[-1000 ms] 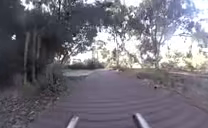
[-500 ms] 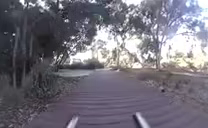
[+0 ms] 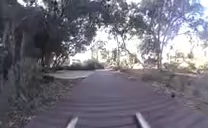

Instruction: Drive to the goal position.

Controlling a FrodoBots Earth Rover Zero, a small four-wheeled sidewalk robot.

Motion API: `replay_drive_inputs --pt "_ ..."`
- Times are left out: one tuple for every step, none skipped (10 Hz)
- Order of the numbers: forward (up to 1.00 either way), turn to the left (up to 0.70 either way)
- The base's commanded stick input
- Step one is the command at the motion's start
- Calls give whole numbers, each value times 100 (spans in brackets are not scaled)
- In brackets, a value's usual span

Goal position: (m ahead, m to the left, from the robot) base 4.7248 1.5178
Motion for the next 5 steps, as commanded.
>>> replay_drive_inputs --pt "100 33" --pt "100 0" --pt "100 0" --pt "100 0" --pt "100 0"
